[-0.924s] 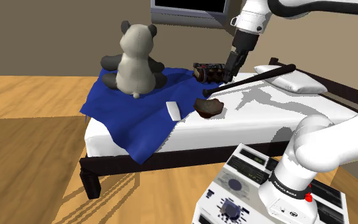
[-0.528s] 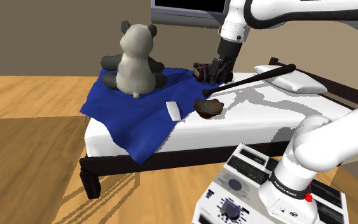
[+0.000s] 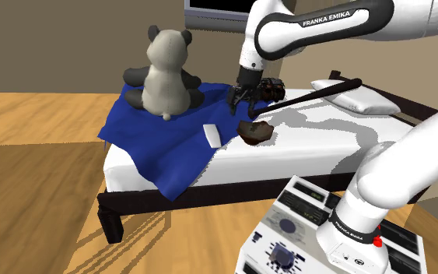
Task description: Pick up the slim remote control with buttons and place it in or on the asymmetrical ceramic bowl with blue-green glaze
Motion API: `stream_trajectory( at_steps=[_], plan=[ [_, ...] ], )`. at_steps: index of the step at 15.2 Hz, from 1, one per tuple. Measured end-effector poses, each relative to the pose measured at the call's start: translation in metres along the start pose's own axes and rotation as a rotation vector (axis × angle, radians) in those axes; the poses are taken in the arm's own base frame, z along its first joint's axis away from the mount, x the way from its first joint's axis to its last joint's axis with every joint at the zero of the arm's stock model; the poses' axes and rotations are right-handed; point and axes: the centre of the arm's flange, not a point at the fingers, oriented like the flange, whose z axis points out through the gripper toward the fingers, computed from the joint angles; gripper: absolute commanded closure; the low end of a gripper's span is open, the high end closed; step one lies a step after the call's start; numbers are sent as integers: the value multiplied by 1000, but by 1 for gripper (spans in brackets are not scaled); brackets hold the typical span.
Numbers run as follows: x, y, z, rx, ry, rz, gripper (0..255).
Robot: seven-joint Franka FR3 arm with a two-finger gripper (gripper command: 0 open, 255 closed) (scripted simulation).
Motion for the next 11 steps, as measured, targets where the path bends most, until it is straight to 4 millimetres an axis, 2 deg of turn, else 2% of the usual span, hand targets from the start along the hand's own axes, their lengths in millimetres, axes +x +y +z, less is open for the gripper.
stream_trajectory(
  at_steps=[3,11],
  plan=[
    [28,-5,28,-6,-11,77,0],
    [108,-3,101,-21,-42,281,0]
  ],
)
